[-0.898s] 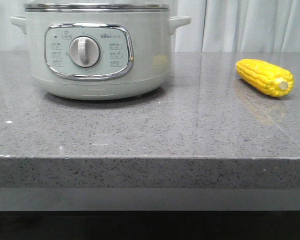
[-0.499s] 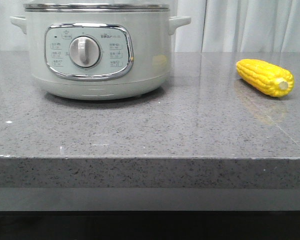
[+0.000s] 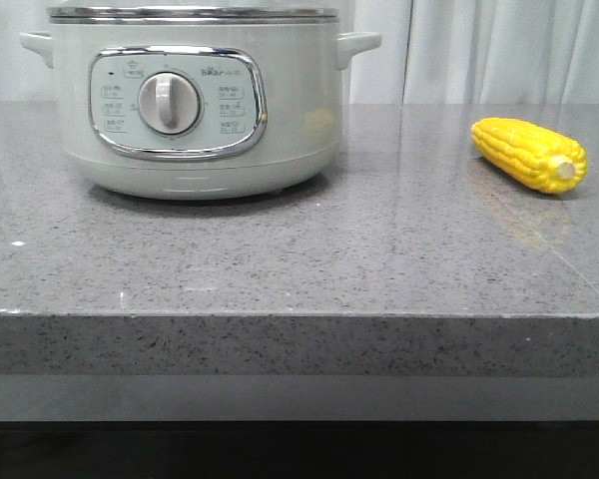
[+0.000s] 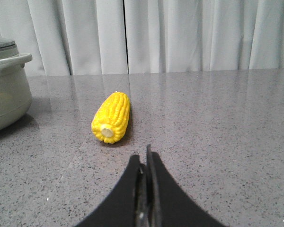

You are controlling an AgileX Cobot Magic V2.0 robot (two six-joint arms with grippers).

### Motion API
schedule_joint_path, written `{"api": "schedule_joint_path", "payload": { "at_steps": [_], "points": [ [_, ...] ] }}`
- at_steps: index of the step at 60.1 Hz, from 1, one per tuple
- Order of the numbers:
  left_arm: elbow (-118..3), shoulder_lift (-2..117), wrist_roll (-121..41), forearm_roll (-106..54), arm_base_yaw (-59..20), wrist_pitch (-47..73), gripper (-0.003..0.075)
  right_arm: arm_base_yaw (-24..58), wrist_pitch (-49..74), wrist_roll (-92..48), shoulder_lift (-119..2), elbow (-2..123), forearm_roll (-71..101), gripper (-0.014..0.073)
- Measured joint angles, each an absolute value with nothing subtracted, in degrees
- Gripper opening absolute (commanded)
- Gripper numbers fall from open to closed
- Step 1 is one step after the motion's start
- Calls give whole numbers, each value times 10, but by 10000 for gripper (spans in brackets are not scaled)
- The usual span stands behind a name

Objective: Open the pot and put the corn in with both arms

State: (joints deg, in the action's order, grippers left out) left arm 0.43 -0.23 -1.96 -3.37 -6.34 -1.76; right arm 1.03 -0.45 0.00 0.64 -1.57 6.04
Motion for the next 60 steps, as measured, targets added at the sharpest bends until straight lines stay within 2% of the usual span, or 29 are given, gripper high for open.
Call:
{"api": "schedule_joint_path", "payload": {
  "at_steps": [14,28,40,60],
  "points": [
    [-23,-2,-20,-56,-63,-14,-20,10,21,0,6,15,60,-67],
    [-145,-2,-20,-60,-63,43,-20,10,87,-3,4,142,60,-67],
    [-249,5,-20,-60,-63,117,-20,10,141,-4,-68,253,60,-67],
    [-403,176,-20,-58,-63,247,-20,10,249,-4,-213,386,60,-67]
  ]
}}
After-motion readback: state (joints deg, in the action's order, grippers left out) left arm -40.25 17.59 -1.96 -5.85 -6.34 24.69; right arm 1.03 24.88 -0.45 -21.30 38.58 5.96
